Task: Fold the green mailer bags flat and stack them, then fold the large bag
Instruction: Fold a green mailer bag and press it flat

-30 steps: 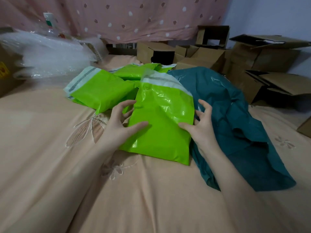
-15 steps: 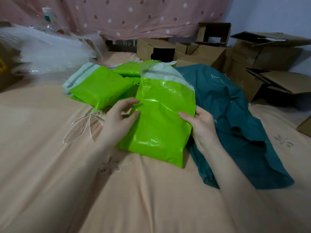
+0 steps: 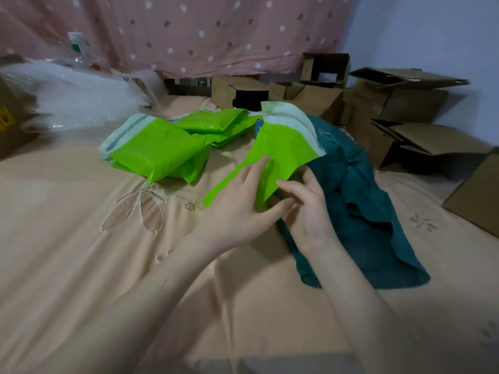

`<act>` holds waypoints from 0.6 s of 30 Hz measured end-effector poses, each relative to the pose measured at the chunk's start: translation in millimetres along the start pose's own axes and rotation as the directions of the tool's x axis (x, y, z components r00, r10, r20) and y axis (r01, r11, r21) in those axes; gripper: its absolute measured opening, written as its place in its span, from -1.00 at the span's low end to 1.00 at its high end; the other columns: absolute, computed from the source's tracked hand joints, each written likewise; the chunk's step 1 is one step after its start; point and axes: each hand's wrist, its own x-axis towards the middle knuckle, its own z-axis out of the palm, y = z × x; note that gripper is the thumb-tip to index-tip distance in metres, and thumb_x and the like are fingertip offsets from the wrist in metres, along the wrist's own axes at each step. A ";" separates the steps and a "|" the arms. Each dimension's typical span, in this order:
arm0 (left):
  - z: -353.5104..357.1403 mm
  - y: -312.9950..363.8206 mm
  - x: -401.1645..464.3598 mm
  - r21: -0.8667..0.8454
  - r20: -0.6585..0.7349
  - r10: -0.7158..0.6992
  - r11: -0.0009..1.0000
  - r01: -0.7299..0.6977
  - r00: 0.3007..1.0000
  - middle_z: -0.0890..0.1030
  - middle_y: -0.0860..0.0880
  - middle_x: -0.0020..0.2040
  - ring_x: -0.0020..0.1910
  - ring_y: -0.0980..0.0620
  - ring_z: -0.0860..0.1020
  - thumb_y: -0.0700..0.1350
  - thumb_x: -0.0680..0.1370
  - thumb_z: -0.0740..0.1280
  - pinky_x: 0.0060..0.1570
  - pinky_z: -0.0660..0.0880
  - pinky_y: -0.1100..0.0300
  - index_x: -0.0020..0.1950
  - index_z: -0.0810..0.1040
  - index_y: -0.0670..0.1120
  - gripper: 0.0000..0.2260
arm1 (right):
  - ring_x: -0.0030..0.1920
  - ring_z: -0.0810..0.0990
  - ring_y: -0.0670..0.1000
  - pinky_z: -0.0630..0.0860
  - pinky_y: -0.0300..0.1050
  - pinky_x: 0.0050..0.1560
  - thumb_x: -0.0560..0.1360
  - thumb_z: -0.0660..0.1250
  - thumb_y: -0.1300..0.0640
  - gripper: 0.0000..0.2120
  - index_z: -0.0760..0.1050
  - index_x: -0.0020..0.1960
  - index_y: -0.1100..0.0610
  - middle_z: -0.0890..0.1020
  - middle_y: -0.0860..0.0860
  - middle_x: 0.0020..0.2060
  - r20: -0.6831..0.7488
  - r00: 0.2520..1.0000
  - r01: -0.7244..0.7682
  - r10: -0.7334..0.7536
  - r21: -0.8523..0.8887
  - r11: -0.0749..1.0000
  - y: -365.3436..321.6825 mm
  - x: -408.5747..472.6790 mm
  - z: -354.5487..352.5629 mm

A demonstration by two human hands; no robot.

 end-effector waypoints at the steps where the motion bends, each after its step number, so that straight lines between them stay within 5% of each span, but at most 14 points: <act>1: -0.9 0.7 0.8 -0.030 -0.030 0.011 0.999 -0.012 0.999 0.35 0.05 0.39 0.35 0.09 0.33 0.32 0.39 0.22 0.28 0.32 0.18 0.49 0.13 0.04 -0.25 | -0.03 0.59 0.06 0.51 -0.06 0.05 0.33 0.20 0.39 -0.61 0.44 0.14 0.20 0.60 0.11 -0.05 0.060 0.998 -0.014 0.012 0.042 0.999 -1.8 -2.9 -0.4; 5: -5.4 -1.7 2.6 -0.150 -0.167 0.033 0.987 -0.058 0.985 0.50 0.04 0.19 0.17 0.17 0.48 0.07 0.43 0.35 0.12 0.41 0.27 0.31 0.38 -0.01 -0.52 | 0.04 0.53 0.10 0.42 -0.04 0.08 0.24 0.14 0.39 -0.57 0.49 0.07 0.19 0.58 0.12 0.01 0.132 0.991 -0.041 0.036 0.035 0.999 -5.2 -9.7 -3.7; 9: -17.5 -2.2 2.7 -0.206 -0.268 -0.005 0.977 -0.052 0.964 0.61 0.11 -0.11 -0.12 0.21 0.54 -0.15 0.55 0.30 -0.18 0.40 0.37 0.08 0.53 -0.01 -0.86 | 0.14 0.59 0.01 0.50 0.06 0.21 0.36 0.20 0.43 -0.64 0.52 0.06 0.13 0.62 0.06 0.08 0.056 0.998 -0.004 0.012 -0.141 0.990 -12.8 -7.5 -6.1; 13: -34.8 -6.7 0.4 -0.306 -0.316 -0.026 0.949 -0.075 0.948 0.54 0.26 -0.27 -0.24 0.31 0.47 -0.10 0.57 0.26 -0.24 0.34 0.42 -0.12 0.50 0.14 -0.86 | 0.14 0.54 -0.01 0.53 -0.07 0.09 0.50 0.26 0.39 -0.63 0.41 0.23 0.08 0.51 0.00 0.16 -0.152 0.985 0.030 -0.078 -0.293 0.956 -19.3 4.5 -17.8; 18: -49.4 -9.8 0.7 -0.581 -0.286 -0.257 0.813 0.046 0.923 0.57 0.22 -0.43 -0.38 0.31 0.49 -0.12 0.55 0.30 -0.34 0.43 0.37 -0.25 0.53 0.02 -0.83 | 0.24 0.49 -0.10 0.44 -0.26 0.10 0.50 0.35 0.19 -0.49 0.29 0.40 0.07 0.49 -0.06 0.27 -0.105 0.994 -0.048 0.000 -0.447 0.893 -27.7 20.3 -24.2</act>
